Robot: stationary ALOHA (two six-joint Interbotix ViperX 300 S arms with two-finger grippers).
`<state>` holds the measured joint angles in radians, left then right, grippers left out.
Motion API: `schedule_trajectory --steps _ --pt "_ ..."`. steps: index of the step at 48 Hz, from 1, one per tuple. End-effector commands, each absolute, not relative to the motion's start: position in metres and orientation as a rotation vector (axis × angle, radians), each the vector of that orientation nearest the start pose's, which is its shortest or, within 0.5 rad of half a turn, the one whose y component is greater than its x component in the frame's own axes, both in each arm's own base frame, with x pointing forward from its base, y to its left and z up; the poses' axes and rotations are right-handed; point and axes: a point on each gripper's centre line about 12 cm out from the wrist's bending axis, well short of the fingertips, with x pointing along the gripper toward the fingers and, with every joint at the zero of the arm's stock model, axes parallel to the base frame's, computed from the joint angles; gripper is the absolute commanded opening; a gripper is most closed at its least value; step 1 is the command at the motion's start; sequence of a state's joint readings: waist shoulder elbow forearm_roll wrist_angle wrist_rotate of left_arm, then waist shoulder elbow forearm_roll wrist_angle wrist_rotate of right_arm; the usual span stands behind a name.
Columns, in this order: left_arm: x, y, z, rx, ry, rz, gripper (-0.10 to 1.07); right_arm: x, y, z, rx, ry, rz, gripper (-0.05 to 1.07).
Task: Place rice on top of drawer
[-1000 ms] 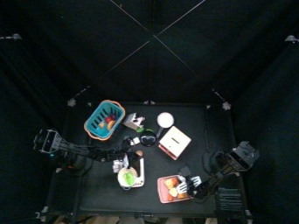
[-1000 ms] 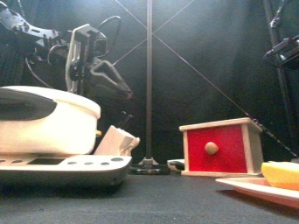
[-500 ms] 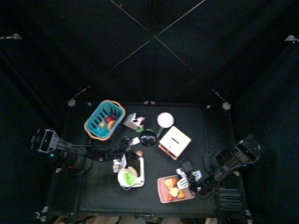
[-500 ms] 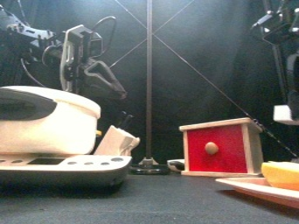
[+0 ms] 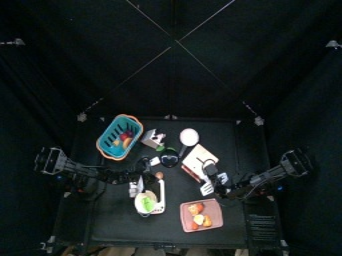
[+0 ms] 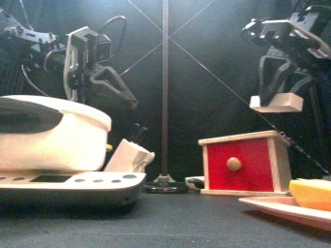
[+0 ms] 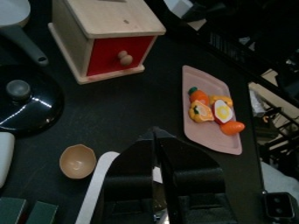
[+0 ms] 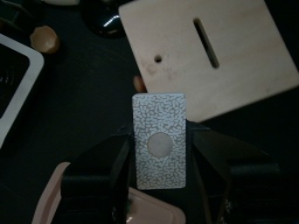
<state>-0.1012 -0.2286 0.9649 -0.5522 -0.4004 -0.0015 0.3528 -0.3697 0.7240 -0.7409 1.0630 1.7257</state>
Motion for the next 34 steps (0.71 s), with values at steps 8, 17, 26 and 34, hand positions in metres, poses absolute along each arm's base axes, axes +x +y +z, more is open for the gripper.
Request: schedule_trajectory --steps 8,17,26,34 --pt "0.322 -0.007 0.195 -0.453 0.321 0.198 0.38 0.275 -0.026 0.254 0.616 0.643 -0.768 0.67" --pt "0.322 -0.006 0.193 -0.452 0.326 0.203 0.38 0.270 -0.059 0.246 0.624 0.618 -0.768 0.68" --pt "0.322 -0.005 0.191 -0.450 0.330 0.208 0.38 0.260 -0.076 0.234 0.628 0.657 -0.818 0.69" --pt "0.322 -0.003 0.188 -0.452 0.337 0.218 0.38 0.260 -0.080 0.232 0.621 0.683 -0.807 0.69"
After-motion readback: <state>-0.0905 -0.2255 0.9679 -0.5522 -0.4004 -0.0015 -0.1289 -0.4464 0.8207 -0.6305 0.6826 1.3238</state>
